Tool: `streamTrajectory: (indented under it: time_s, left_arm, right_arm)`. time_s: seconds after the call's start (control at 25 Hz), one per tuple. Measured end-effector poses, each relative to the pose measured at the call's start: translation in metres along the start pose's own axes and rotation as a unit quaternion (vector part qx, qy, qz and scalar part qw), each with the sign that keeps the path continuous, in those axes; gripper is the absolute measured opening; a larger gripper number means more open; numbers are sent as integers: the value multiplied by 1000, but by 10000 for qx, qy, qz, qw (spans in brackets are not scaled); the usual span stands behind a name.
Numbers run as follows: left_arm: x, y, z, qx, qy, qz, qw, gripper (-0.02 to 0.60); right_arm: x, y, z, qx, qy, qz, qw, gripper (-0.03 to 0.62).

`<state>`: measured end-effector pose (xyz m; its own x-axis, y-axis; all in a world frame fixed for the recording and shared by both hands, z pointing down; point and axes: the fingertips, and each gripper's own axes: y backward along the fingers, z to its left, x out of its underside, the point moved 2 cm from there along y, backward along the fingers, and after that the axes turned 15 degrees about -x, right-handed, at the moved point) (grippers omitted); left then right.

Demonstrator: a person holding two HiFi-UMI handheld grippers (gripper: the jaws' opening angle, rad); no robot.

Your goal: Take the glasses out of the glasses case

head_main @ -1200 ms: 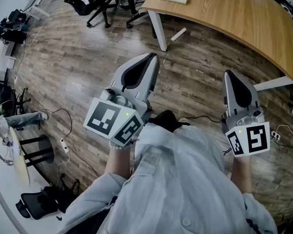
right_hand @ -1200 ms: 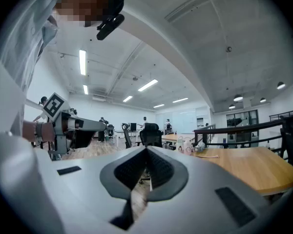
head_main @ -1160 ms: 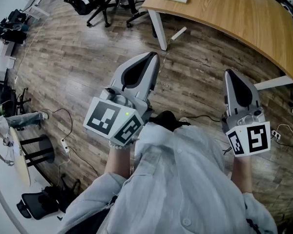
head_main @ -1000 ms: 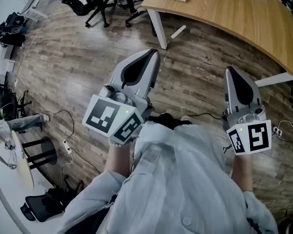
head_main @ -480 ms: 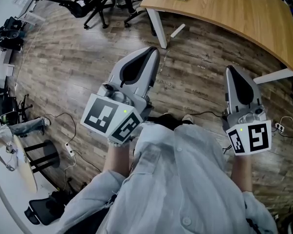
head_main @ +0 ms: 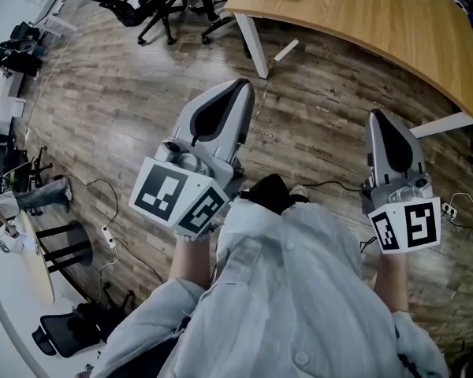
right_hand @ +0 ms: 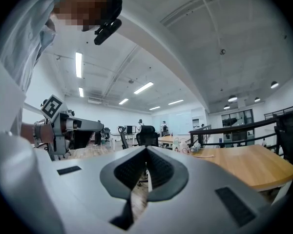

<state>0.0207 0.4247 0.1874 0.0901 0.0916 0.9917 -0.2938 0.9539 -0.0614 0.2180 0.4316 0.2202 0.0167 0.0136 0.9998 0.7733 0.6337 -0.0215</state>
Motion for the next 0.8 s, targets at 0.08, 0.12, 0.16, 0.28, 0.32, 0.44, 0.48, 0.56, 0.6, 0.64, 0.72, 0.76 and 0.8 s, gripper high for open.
streamTrajectory:
  time_s: [0.08,0.12,0.16,0.28,0.32,0.44,0.48,0.56,0.6,0.64,0.72,0.76,0.8]
  left_arm:
    - [0,1,-3,-25,-6,-16,10000,3]
    - [0,2,-4,-39,-8,-25,10000,3]
    - [0,3,-4,-57,-8,-36,10000,3]
    - [-2,1,-1,-101,-2,-60,9999,3]
    - [-2,-1,0,-100,-1,-58,9999,3]
    - [-2,-12,6,-62,5,-55,10000,3]
    - [-3,-18,9,-47,7,-63,10000,3]
    - [-3,-31,17,-14,16,-71,10000,3]
    - [-4,-39,20,7,22,-74,10000,3]
    - [-5,-47,23,33,22,-79,10000,3]
    - [-9,-62,30,85,6,-89,9999,3]
    - [-11,-70,34,109,-4,-93,9999,3]
    - [-13,-78,37,130,-8,-99,9999,3]
  right_arm:
    - [1,3,-2,-6,5,2,10000,2]
    - [2,4,-2,-11,1,4,10000,2]
    - [2,4,-2,-20,-2,2,10000,2]
    - [1,0,-5,-54,28,-8,10000,2]
    - [1,-3,-6,-57,46,-4,10000,2]
    - [1,-14,-12,-54,100,13,9999,2]
    - [1,-19,-15,-51,125,18,9999,2]
    - [2,-31,-22,-24,181,40,9998,2]
    - [2,-36,-26,-1,209,54,9998,2]
    - [2,-42,-30,20,235,66,9997,2]
    - [0,-54,-40,45,266,83,9996,2]
    - [-1,-61,-45,53,274,87,9996,2]
    - [-2,-68,-51,65,282,87,9995,2]
